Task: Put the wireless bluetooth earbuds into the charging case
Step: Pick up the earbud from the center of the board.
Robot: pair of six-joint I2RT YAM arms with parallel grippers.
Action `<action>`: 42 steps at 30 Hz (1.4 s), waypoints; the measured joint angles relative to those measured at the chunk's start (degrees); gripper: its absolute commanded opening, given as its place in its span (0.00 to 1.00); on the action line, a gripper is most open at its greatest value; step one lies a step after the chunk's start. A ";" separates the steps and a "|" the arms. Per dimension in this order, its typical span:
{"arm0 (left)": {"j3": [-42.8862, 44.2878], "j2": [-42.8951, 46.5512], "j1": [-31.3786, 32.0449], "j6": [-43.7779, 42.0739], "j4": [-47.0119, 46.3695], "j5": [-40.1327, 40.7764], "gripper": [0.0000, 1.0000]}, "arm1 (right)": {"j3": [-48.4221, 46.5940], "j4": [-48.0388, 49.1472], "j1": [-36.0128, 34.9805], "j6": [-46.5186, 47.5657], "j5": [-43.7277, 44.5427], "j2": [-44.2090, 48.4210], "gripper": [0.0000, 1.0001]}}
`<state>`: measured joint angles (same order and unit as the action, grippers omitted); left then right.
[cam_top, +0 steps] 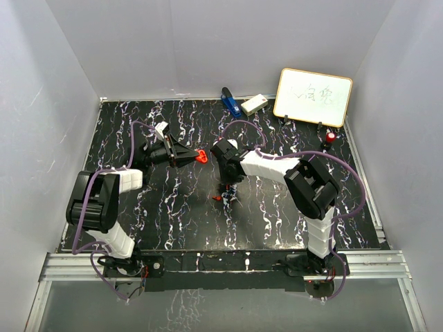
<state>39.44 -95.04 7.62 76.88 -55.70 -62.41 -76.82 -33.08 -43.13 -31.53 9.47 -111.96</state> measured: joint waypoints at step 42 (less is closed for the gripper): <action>-2.80 1.95 1.53 -0.83 0.94 2.10 0.00 | -1.73 -1.14 -0.26 3.52 0.35 -1.29 0.08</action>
<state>36.64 -93.10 9.15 76.05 -54.76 -60.31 -78.54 -34.22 -43.40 -28.01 9.82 -113.25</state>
